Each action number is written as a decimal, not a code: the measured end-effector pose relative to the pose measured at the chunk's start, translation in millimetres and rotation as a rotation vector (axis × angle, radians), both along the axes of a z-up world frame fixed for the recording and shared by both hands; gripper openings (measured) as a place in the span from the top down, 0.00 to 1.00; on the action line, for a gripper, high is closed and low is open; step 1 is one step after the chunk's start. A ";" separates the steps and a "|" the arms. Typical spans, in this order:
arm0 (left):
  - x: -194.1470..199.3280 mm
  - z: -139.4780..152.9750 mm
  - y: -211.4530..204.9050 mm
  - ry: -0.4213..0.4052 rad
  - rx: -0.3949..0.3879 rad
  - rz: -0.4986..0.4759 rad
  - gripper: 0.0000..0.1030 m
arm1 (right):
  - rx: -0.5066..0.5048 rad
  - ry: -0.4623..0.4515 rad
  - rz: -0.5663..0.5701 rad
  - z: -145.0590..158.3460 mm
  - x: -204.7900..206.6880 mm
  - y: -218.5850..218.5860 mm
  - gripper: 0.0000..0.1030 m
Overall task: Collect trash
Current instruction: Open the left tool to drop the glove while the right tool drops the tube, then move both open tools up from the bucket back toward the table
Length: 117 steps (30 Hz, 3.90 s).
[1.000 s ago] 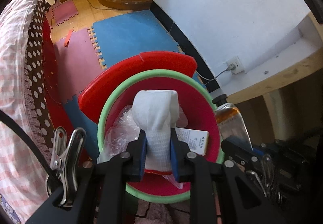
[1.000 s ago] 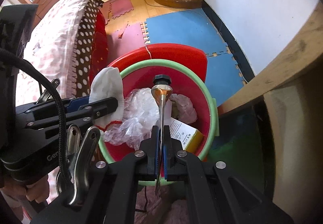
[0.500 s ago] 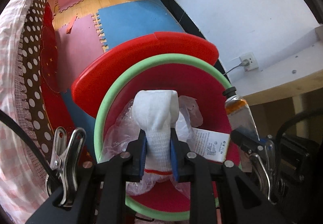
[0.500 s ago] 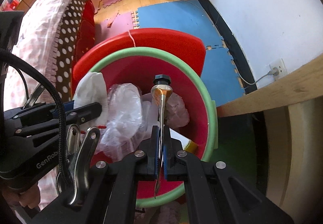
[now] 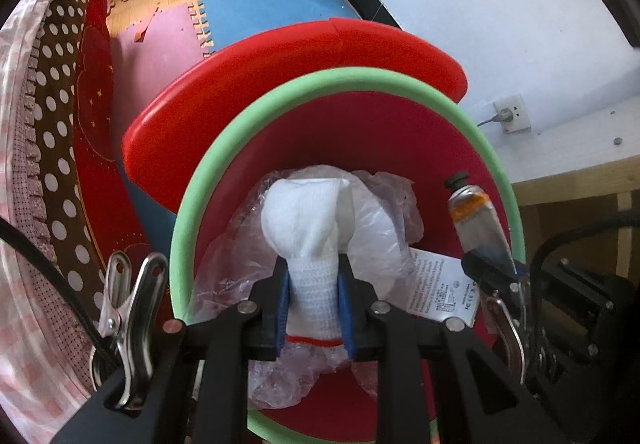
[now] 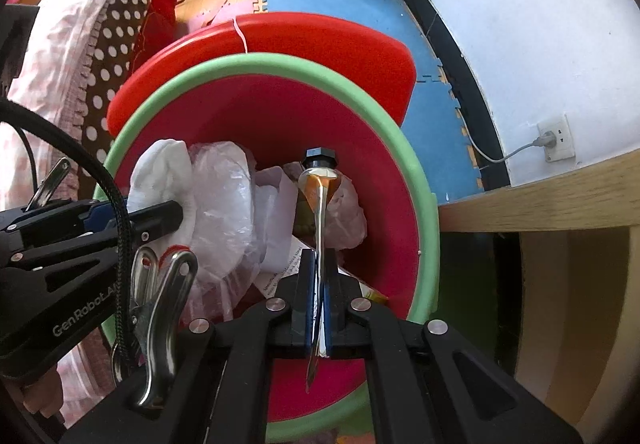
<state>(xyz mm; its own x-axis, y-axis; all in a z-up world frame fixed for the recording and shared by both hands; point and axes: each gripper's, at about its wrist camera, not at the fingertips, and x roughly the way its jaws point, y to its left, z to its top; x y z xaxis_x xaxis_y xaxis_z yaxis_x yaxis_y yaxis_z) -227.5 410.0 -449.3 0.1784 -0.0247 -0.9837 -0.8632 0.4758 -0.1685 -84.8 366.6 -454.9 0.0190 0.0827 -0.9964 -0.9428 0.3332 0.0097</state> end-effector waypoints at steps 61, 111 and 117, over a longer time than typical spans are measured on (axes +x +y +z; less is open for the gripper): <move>-38.6 179.0 -25.6 -0.042 0.110 0.044 0.59 | 0.171 -0.077 0.029 175.6 -36.8 -31.0 0.70; 82.5 364.5 -117.7 -0.226 0.262 -0.450 0.59 | 0.447 -0.158 -0.417 368.6 16.8 -187.9 0.70; 108.7 377.5 -140.7 -0.253 0.267 -0.541 0.59 | 0.458 -0.188 -0.505 383.8 32.6 -220.7 0.70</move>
<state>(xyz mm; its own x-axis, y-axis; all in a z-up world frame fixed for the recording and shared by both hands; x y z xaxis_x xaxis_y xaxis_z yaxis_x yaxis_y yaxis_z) -118.8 269.3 -71.7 0.4358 0.0633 -0.8978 -0.4392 0.8856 -0.1508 -52.2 145.9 -71.1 0.3340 0.4289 -0.8393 -0.6736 0.7315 0.1058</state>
